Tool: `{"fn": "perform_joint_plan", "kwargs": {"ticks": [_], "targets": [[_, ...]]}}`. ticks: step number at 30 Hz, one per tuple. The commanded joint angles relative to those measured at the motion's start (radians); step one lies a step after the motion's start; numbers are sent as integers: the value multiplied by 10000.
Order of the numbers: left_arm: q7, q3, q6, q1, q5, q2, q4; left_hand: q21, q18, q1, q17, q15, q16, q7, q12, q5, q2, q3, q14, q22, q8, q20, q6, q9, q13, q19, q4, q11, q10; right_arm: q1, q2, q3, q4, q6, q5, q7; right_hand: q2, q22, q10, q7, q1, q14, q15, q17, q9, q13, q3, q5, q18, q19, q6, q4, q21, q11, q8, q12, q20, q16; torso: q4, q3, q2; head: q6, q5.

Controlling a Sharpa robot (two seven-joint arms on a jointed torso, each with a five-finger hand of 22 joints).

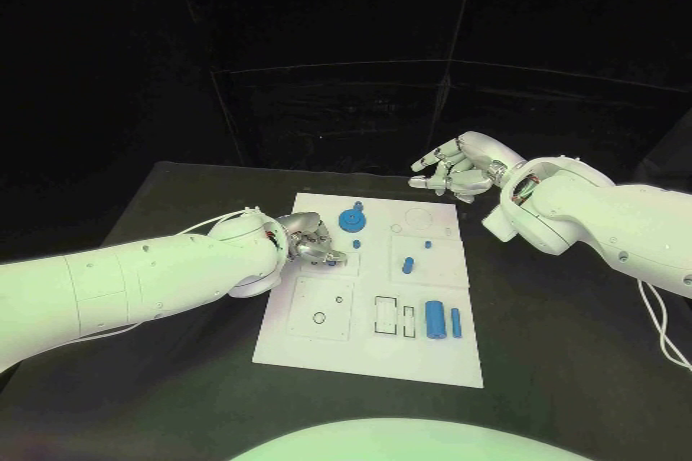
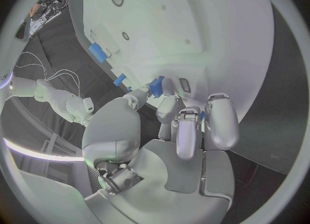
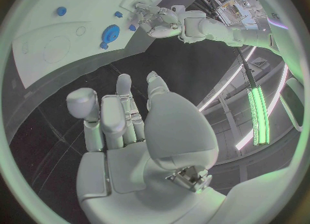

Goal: Assemble the parts on the task board

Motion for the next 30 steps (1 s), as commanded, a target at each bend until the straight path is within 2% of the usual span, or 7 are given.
{"fn": "perform_joint_plan", "kwargs": {"ticks": [1,24,30], "targets": [[-34,-4,90,20,118,27,-20,64,-97,-126,2635,-85,64,4,46,40,43,-78,1038,28,-4,0,79,-18,16,79,43,-2,100,20,13,7,-3,-45,-17,38,93,-16,-57,22,-2,40,-52,-8,-7,-12,-72,66,124,-77,54,2,-51,-8,4,-51,-7,-55,8,2,-3,2,0],[-36,-1,316,88,141,-48,15,112,-112,-300,2635,-93,64,-15,101,21,-4,-554,1038,124,23,-9,147,-74,85,111,238,-16,159,19,9,7,-30,-2,-17,19,95,-44,-64,24,-36,38,-50,-19,-7,-24,-115,81,128,-85,55,38,-72,-5,4,-52,-6,-76,10,-3,-8,-33,-18],[-35,0,338,98,198,-65,50,125,-116,-234,2635,-99,64,-31,128,36,67,-588,1038,149,35,-12,169,-81,121,119,229,-27,183,19,18,7,-39,-1,-17,21,95,-44,-64,24,-36,38,-50,-19,-7,-24,-115,81,128,-85,55,38,-72,-5,4,-52,-6,-76,15,-4,-9,-29,-4]]}}
